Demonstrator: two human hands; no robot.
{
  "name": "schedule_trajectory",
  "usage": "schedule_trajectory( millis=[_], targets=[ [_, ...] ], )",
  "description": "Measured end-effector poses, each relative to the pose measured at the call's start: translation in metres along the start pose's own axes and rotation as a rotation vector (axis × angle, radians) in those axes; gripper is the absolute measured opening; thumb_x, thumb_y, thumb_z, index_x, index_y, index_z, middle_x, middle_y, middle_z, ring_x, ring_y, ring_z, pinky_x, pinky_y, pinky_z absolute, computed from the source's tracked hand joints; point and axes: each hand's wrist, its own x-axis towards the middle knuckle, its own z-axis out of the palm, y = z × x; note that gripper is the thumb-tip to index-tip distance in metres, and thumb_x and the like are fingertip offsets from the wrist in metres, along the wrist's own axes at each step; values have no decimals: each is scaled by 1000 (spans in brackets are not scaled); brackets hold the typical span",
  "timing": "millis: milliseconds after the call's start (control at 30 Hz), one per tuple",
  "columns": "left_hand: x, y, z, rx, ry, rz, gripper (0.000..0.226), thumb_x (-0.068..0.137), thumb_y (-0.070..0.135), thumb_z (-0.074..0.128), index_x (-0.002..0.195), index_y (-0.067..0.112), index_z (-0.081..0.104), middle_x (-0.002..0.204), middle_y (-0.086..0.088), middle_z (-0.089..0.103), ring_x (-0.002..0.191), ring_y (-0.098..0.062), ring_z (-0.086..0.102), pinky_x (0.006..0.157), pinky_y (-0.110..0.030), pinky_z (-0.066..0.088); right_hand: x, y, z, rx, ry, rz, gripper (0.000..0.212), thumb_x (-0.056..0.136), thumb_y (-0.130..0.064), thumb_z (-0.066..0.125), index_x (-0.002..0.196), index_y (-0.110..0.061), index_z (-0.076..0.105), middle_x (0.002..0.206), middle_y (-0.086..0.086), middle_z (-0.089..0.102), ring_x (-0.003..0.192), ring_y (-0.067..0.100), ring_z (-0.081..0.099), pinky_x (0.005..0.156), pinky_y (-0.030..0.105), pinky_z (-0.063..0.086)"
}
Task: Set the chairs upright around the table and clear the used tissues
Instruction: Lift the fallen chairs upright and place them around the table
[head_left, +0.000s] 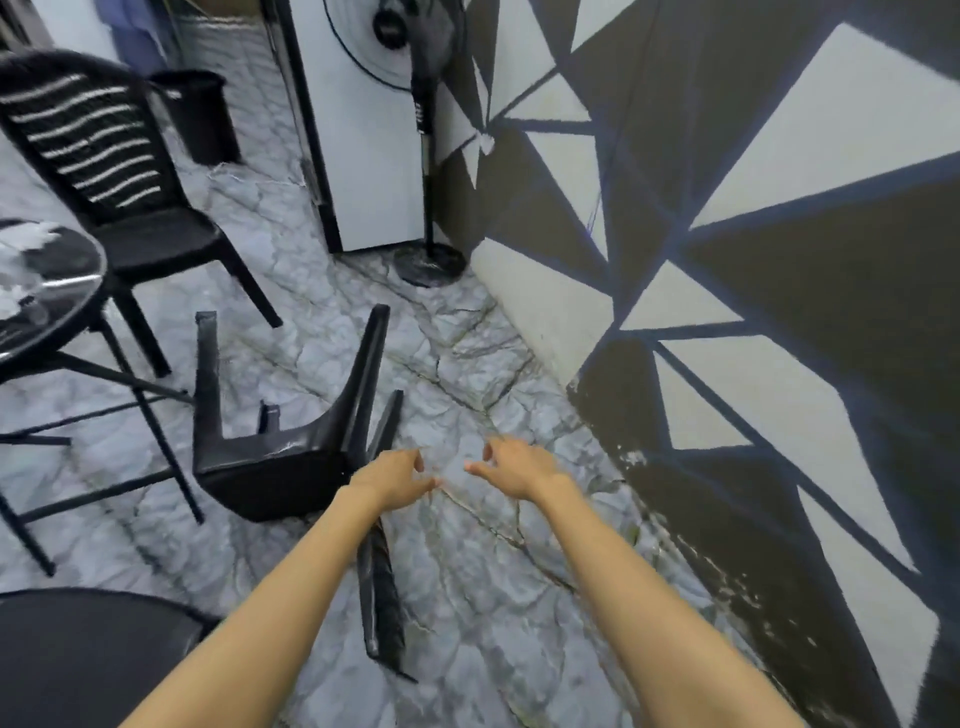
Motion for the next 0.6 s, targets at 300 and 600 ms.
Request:
schedule_trajectory(
  millis=[300,600],
  targets=[
    [34,-14,4,-246,194,-363,52,87,55,47,114,10,52,114,-11,60,105,-28,56,84,-36,46,113,0,-38,-208,-129,-420,58,91,-59,40,115,-8,52,124,14,57,112,32,54,89,42,42],
    [6,22,93,-704,350,-827,51,87,56,47,109,11,54,116,-12,62,103,-27,57,82,-35,46,153,-2,-11,-520,-377,-846,60,90,-63,39,118,-11,51,125,12,53,116,30,50,91,44,41]
  ],
)
